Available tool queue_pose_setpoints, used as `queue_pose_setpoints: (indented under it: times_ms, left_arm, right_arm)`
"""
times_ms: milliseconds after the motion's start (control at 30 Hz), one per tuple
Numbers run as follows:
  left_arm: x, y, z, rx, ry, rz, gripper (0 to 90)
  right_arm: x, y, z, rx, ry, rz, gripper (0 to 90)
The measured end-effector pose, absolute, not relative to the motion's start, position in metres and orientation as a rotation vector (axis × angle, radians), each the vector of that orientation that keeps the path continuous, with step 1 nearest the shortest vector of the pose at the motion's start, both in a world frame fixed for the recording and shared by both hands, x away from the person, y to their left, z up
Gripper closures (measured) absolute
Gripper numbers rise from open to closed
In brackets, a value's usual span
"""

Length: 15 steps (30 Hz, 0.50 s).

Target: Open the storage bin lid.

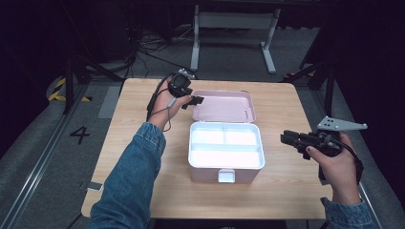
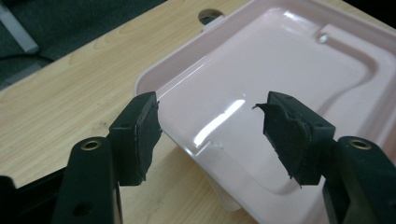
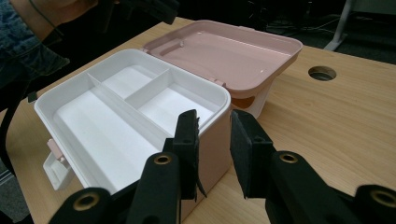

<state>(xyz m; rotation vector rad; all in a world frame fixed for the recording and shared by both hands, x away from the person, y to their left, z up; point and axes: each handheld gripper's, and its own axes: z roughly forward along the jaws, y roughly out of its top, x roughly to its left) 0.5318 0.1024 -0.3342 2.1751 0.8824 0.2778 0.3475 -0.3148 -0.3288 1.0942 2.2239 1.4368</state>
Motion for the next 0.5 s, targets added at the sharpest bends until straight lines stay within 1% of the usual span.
queue_pose_setpoints:
  times_ms: [267, 300, 367, 467, 500]
  left_arm:
    - [0.474, 0.127, -0.296, 2.143, 0.784, 0.345, 34.5]
    - [0.474, 0.127, -0.296, 2.143, 0.784, 0.345, 34.3]
    - [0.453, 0.137, -0.286, 2.151, 0.757, 0.358, 33.8]
    - [0.436, 0.146, -0.281, 2.16, 0.736, 0.371, 33.4]
    - [0.436, 0.146, -0.281, 2.16, 0.736, 0.371, 33.3]
  right_arm:
    - [0.355, -0.311, -0.327, 1.073, 2.232, 1.451, 72.1]
    - [0.355, -0.311, -0.327, 1.073, 2.232, 1.451, 72.1]
    - [0.36, -0.312, -0.326, 1.08, 2.238, 1.448, 71.4]
    - [0.365, -0.312, -0.326, 1.085, 2.235, 1.444, 71.2]
    - [0.367, -0.312, -0.326, 1.085, 2.236, 1.439, 71.1]
